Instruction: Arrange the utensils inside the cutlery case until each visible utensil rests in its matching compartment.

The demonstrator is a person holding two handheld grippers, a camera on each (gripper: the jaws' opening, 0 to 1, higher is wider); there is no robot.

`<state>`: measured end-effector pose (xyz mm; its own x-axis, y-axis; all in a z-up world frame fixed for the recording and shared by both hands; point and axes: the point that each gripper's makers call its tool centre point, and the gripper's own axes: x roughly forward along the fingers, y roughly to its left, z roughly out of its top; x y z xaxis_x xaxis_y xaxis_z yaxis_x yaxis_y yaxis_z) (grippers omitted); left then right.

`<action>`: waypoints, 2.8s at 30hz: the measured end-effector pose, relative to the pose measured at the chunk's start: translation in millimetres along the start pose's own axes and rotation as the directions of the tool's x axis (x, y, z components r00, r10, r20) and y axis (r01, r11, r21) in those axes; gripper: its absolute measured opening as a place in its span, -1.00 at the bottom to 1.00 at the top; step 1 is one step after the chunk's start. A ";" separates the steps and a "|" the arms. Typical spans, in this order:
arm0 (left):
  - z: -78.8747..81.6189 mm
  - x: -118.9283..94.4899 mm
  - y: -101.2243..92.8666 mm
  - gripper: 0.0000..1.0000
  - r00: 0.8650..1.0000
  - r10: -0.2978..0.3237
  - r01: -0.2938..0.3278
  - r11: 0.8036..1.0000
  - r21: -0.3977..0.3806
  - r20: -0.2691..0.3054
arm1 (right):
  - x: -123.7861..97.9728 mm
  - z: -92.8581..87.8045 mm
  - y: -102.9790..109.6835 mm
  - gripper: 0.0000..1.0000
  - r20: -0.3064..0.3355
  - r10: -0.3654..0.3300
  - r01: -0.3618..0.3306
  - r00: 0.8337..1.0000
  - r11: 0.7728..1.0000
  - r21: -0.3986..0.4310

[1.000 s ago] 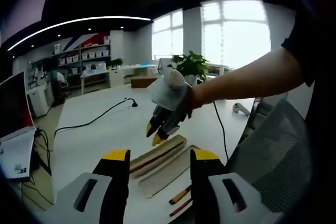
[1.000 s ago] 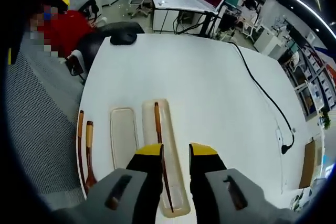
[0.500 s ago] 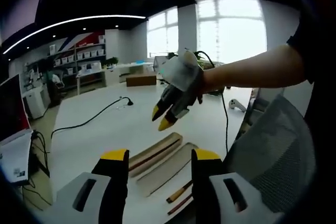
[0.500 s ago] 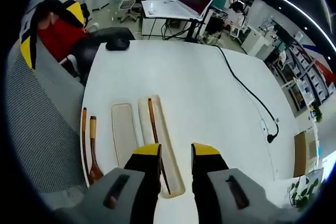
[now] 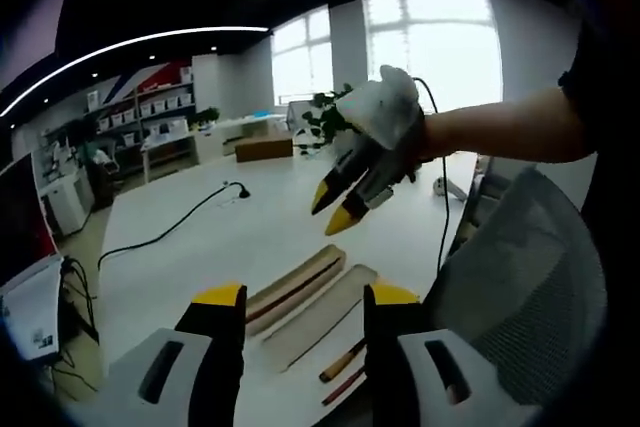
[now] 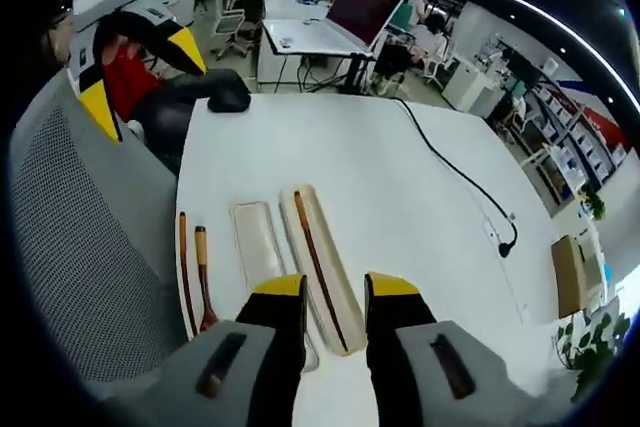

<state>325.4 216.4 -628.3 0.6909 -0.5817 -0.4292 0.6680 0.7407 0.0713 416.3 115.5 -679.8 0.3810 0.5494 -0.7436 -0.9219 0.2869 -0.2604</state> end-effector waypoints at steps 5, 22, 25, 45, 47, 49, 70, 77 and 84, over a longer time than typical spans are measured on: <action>-2.1 -0.6 4.3 -0.03 1.000 0.005 -0.005 1.000 -0.023 -0.002 | -10.0 4.1 11.7 -0.60 0.041 -0.002 0.000 0.999 0.999 0.037; 0.8 -1.2 -0.1 -0.01 1.000 0.006 -0.006 1.000 0.001 0.003 | -7.4 -21.3 59.8 -0.57 0.046 0.094 -0.098 0.995 0.988 0.116; 1.4 0.3 -0.8 -0.01 1.000 0.004 -0.003 1.000 0.020 -0.003 | -5.5 -27.0 69.6 -0.57 0.031 0.119 -0.122 0.992 0.987 0.103; 7.4 -3.1 -2.9 0.09 0.999 0.016 -0.017 0.999 0.045 0.031 | 7.6 -56.1 102.7 -0.53 0.008 0.234 -0.232 0.972 0.957 0.172; 6.6 -3.1 -1.6 0.09 0.999 0.020 -0.022 0.999 0.045 0.029 | 10.4 -56.1 104.5 -0.53 0.006 0.236 -0.234 0.972 0.959 0.162; 6.7 -3.9 -0.5 0.09 0.999 0.026 -0.027 0.999 0.041 0.032 | 13.7 -58.6 107.9 -0.52 -0.009 0.244 -0.239 0.970 0.958 0.160; 6.0 -4.4 4.3 0.11 0.999 0.037 -0.039 0.999 0.038 0.034 | 32.3 -78.9 153.0 -0.57 -0.156 0.353 -0.356 0.922 0.934 0.014; 3.4 -5.7 5.4 0.11 0.999 0.039 -0.040 0.999 0.018 0.034 | 39.8 -82.7 169.7 -0.68 -0.197 0.389 -0.405 0.900 0.914 -0.042; 3.2 -5.1 6.3 0.11 0.999 0.038 -0.038 0.999 0.011 0.036 | 48.4 -83.7 173.3 -0.74 -0.226 0.396 -0.421 0.890 0.904 -0.075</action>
<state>326.9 222.9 -622.8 0.7251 -0.5650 -0.3937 0.6440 0.7588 0.0971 269.1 126.1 -812.5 -0.0419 0.4252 -0.9041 -0.9990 -0.0313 0.0316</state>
